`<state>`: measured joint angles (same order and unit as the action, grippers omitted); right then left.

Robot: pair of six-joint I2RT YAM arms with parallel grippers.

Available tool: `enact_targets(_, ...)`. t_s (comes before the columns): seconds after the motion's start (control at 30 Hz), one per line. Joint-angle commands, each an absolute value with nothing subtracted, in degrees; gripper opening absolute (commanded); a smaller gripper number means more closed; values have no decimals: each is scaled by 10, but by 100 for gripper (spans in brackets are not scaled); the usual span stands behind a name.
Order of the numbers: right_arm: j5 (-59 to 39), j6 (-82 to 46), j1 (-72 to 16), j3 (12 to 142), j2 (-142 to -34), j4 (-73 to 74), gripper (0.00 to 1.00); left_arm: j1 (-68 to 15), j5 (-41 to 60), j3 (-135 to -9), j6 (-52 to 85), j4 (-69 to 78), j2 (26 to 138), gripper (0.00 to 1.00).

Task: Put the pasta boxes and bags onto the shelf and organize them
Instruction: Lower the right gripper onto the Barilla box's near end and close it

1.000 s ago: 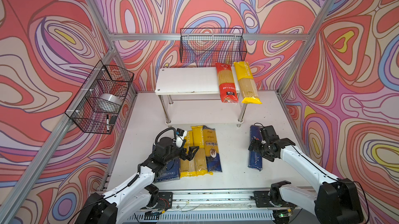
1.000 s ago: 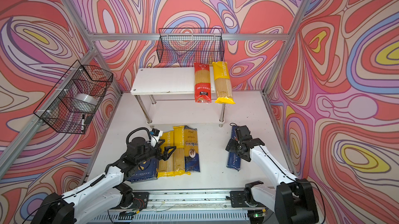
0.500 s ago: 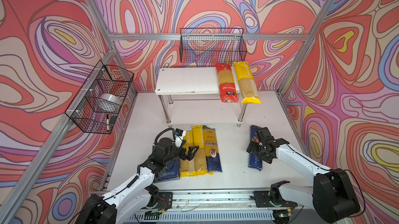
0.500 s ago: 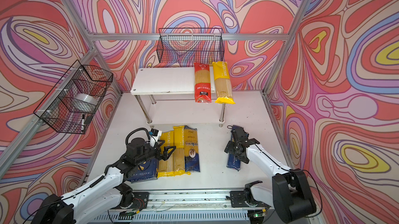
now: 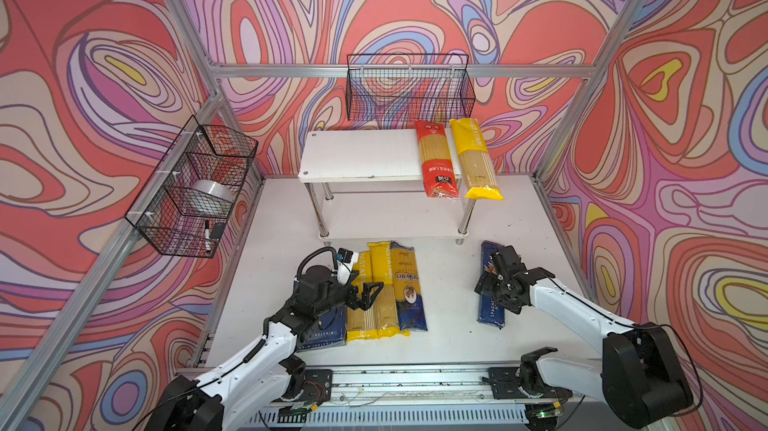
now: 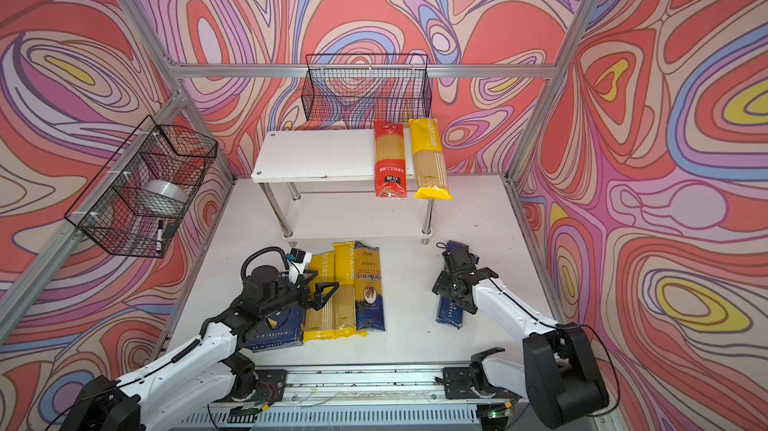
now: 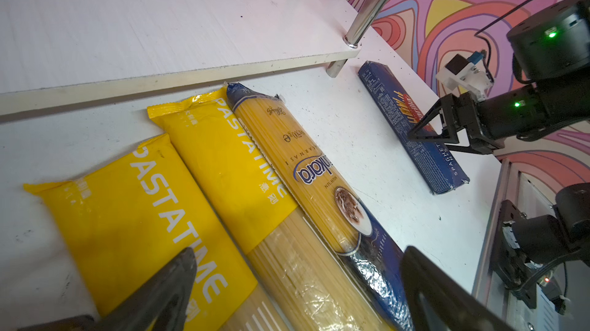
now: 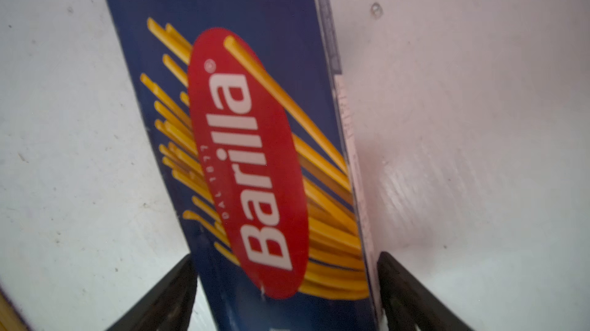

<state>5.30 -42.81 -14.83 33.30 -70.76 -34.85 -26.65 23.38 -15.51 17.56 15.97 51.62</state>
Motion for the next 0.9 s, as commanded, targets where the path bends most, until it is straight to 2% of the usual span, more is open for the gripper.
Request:
enact_targets(0.0,56,-428,-153,324,-737,-319,86,-268,229,-161,164,149,509,100)
enact_targets(0.37,46,-414,-154,311,-775,-278,77,-269,219,-158,162,148,510,100)
enact_targets(0.47,43,-413,-154,311,-775,-276,72,-268,218,-159,162,148,513,100)
enact_targets(0.53,40,-412,-154,310,-771,-274,63,-268,219,-159,160,149,514,100)
enact_targets(0.87,38,-417,-154,303,-702,-290,54,-269,219,-159,162,145,507,100)
